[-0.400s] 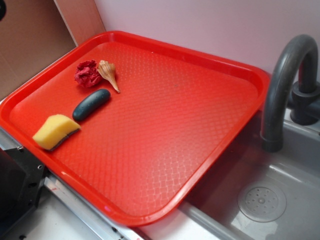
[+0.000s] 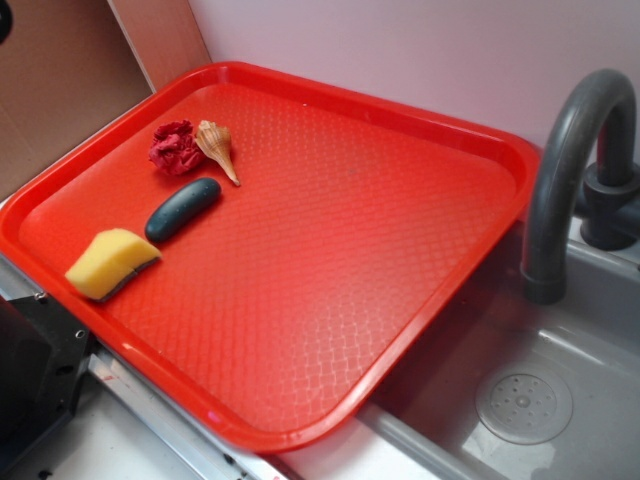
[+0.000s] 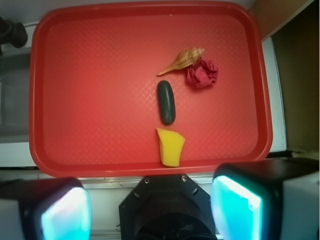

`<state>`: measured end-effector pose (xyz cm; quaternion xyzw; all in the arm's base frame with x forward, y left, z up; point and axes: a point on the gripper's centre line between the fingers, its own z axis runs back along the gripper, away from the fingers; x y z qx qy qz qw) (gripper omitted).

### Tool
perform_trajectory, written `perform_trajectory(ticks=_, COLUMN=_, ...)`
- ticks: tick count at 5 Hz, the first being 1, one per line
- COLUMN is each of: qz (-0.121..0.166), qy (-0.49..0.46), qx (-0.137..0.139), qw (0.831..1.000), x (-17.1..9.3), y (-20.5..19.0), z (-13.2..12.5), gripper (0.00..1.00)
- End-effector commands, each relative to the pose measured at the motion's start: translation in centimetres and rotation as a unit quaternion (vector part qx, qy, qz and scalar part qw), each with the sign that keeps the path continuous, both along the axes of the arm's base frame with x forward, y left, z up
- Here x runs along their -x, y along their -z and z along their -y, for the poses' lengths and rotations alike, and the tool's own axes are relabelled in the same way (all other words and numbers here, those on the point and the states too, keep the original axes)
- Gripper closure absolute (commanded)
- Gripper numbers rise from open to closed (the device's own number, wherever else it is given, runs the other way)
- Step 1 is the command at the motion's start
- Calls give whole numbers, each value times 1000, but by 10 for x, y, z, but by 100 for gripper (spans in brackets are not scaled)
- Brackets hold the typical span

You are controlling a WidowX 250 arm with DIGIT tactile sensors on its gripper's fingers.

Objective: Grab the plastic pickle.

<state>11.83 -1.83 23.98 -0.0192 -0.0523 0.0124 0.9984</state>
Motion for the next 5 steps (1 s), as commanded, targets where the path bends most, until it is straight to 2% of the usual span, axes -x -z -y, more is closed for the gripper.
perform_trajectory(ticks=1, qz=4, qy=-45, qx=13, qw=999, x=-40, y=17, z=-3, gripper=0)
perform_trajectory(ticks=2, qz=0, qy=-57, qx=12, qw=998, x=-53, y=29, z=-7, gripper=0)
perform_trajectory(ticks=4, qz=-36, qy=-41, qx=-12, qw=998, x=-69, y=71, z=-18, gripper=0)
perform_trajectory(ticks=5, qz=-29, qy=-34, qx=-10, qw=999, x=-74, y=94, z=-26, gripper=0)
